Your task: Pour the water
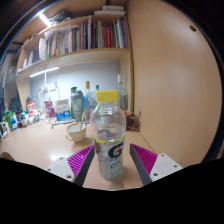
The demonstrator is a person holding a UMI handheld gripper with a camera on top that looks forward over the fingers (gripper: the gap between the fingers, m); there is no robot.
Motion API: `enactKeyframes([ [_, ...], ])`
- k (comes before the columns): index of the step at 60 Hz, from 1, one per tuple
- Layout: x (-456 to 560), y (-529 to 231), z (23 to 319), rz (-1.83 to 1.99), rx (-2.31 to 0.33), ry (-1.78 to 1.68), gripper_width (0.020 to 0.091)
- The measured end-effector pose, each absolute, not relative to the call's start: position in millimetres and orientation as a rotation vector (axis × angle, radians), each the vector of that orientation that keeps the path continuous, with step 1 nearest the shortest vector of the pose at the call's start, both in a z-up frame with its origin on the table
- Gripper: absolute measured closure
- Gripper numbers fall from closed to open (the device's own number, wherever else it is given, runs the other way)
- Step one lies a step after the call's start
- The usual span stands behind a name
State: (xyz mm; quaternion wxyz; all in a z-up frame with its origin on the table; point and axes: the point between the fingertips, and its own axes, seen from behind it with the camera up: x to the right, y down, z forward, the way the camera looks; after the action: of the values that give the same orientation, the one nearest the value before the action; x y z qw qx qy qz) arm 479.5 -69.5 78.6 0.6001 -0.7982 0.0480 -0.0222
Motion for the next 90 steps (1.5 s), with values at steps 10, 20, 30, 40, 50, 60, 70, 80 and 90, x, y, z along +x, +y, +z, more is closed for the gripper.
enactKeyframes([
  [10,484,-22,55,-0.044,-1.818,0.054,0.0295],
  [20,481,4,46,-0.048,-1.821,0.037,0.0518],
  [30,484,5,42,-0.088,-1.880,0.074,0.0576],
  [40,489,9,42,-0.115,-1.993,0.096,0.0601],
  [50,518,55,96,-0.458,-2.022,-0.255,0.0601],
  [60,540,134,169,-1.097,-1.786,-0.894,0.0599],
  [70,510,200,198,-1.598,-1.278,-1.520,0.0601],
  [80,482,226,205,-1.814,-0.956,-1.844,0.0602],
  [90,457,238,216,-1.949,-0.705,-1.986,0.0603],
])
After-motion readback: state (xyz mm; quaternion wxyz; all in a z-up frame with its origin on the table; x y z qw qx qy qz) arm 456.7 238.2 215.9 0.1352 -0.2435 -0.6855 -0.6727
